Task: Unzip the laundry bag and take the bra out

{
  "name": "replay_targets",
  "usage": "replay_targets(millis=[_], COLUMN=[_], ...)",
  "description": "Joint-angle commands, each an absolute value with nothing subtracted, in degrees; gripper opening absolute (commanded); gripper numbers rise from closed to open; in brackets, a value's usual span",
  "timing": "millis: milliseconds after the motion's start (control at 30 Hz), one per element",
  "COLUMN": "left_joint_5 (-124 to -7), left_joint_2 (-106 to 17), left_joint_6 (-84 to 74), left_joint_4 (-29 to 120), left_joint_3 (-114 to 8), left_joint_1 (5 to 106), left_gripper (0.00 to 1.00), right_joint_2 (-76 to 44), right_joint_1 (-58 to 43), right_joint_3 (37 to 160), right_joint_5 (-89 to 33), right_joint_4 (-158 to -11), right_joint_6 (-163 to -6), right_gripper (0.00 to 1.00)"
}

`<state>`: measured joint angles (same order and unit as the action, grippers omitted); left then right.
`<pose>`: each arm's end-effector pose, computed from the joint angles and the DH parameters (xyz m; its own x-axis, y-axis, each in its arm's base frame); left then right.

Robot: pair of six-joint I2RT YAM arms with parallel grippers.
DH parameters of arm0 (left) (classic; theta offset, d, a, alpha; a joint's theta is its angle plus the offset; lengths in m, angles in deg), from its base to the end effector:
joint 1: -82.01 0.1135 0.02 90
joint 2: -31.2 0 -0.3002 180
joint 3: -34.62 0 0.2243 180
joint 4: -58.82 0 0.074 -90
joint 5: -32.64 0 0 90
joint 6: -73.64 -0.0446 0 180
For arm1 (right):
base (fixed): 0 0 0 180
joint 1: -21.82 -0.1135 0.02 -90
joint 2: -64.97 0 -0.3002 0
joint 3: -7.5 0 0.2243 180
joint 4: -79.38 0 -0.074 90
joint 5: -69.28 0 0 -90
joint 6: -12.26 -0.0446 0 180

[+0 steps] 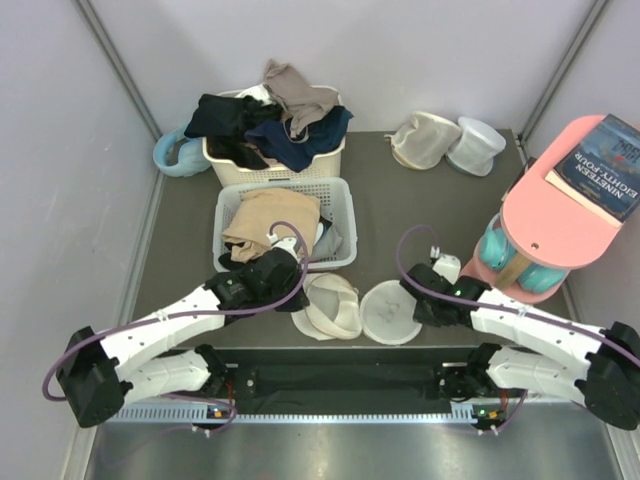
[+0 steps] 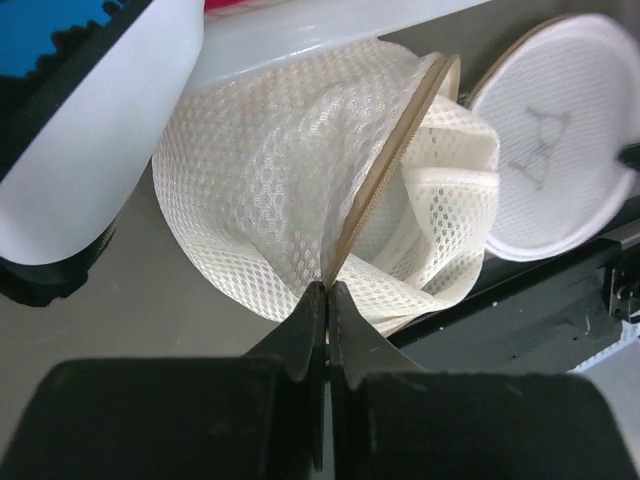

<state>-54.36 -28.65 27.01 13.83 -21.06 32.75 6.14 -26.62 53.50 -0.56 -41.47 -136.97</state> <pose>0.1130 -0.1276 0.2671 -0.8632 -0.0487 -0.5026 0.1947 0.8862 -0.4203 0.0906 0.0790 0.2104 -0.8655 0.2396 -0.4399 0.2189 0.9708 0.0981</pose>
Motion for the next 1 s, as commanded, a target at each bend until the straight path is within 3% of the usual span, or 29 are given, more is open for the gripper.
replay_targets(millis=[0, 300, 567, 967], left_joint_5=[-55.0, -55.4, -56.9, -57.9], left_joint_2=[-31.0, -37.1, -39.7, -38.1], left_joint_6=[28.2, 29.3, 28.1, 31.5], left_joint_4=[20.7, 28.8, 37.0, 40.6], left_joint_3=[-20.5, -19.8, -13.9, -8.4], left_joint_1=[31.7, 29.7, 29.8, 29.8], left_gripper=[0.00, 0.00, 0.00, 0.00], right_joint_2=[8.9, 0.2, -9.6, -23.7], right_joint_1=[-26.1, -28.3, -42.0, -55.3], right_joint_3=[65.4, 82.9, 90.7, 101.2], right_joint_5=[8.4, 16.7, 17.9, 8.2], right_joint_4=[-30.5, -23.2, -28.7, -33.3], right_joint_6=[-134.3, -125.6, -121.9, -117.0], right_gripper=[0.00, 0.00, 0.00, 0.00])
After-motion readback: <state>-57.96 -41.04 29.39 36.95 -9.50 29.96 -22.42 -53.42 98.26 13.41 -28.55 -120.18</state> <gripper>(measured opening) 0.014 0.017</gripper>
